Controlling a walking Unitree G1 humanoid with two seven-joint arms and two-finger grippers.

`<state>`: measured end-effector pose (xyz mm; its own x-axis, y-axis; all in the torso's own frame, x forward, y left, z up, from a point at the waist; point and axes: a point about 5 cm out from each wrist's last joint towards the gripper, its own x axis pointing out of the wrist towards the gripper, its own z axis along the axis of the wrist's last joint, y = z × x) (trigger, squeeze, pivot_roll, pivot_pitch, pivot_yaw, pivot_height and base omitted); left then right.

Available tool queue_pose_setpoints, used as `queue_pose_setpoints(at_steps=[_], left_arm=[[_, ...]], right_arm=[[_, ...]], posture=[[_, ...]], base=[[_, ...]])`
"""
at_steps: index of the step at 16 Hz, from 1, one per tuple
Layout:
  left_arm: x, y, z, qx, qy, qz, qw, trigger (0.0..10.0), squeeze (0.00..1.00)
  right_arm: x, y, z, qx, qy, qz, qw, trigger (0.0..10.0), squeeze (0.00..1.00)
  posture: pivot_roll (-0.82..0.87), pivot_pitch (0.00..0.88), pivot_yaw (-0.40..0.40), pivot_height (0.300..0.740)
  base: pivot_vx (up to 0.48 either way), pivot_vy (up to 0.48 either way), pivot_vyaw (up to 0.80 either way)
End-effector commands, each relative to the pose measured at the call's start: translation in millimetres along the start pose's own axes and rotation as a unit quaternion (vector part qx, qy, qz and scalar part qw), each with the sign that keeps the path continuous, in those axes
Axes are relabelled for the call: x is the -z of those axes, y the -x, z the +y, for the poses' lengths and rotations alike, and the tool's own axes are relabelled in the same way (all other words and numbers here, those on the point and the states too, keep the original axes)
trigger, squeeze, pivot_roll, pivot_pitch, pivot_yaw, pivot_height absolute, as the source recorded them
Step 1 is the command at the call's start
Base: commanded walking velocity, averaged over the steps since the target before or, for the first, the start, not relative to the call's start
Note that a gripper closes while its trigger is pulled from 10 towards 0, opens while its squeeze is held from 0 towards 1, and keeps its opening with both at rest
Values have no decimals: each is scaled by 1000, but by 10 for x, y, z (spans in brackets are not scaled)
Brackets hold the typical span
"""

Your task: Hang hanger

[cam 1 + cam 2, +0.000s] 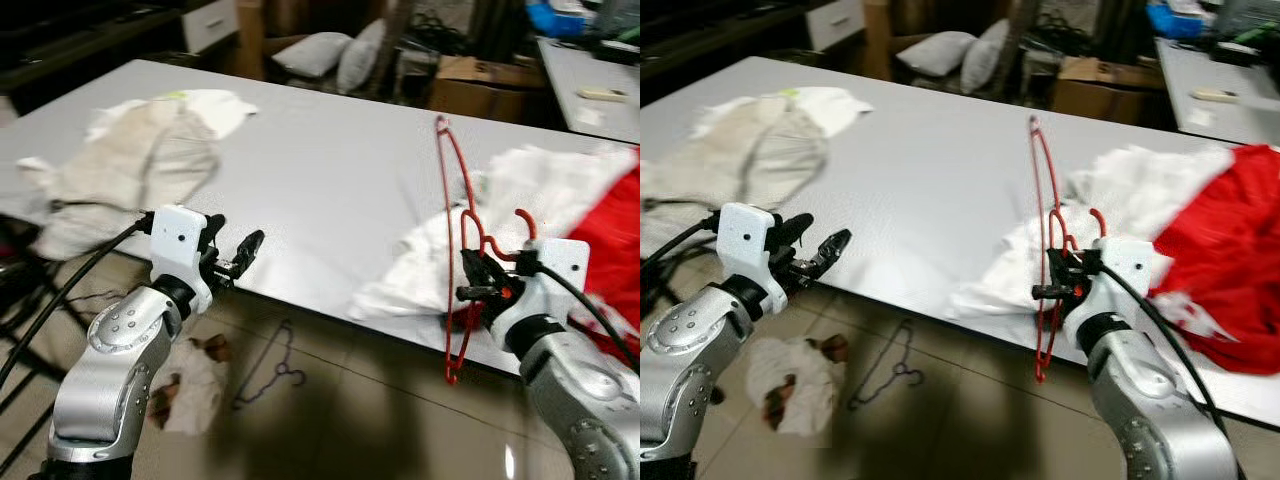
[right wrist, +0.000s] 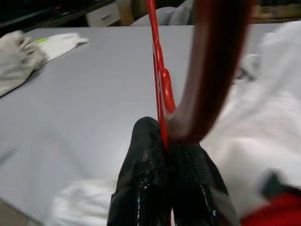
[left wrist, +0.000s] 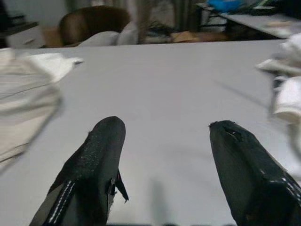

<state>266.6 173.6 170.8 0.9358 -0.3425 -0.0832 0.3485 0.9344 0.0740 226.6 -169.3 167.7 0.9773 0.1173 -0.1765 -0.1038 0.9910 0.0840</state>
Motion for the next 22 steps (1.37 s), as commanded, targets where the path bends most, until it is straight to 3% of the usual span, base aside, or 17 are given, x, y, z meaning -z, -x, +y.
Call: queue_pose_setpoints(at_steps=[1, 4, 8, 13, 18, 22], left_arm=[[-60, -23, -25, -2, -17, -6, 1000, 10000, 0], [-21, -39, -26, -6, -20, 1, 1000, 10000, 0], [-6, -79, -63, -9, -24, 6, 1000, 10000, 0], [-6, -119, -66, -20, -24, 6, 999, 10000, 0], [-2, -133, -78, -18, -24, 7, 1000, 10000, 0], [14, -111, -45, -25, -26, 11, 999, 10000, 0]], right_arm=[[-53, -2, 38, -2, 15, -16, 1000, 10000, 0], [-66, 10, 131, -39, 51, -21, 998, 10000, 0], [-10, 18, 162, -36, 75, -20, 996, 10000, 0], [63, 24, 67, 10, 31, -28, 999, 10000, 0], [91, 24, 69, 15, 24, -29, 999, 10000, 0], [107, 30, 115, 0, 24, -28, 999, 10000, 0]], posture=[[-61, 0, 31, 740], [-63, 0, 31, 740], [-67, 0, 36, 740], [-69, 0, 37, 740], [-71, 0, 44, 740], [-69, 0, 42, 740]], base=[[0, 345, 0], [0, 342, 0], [0, 340, 0], [0, 342, 0], [0, 343, -145], [0, 344, -800]])
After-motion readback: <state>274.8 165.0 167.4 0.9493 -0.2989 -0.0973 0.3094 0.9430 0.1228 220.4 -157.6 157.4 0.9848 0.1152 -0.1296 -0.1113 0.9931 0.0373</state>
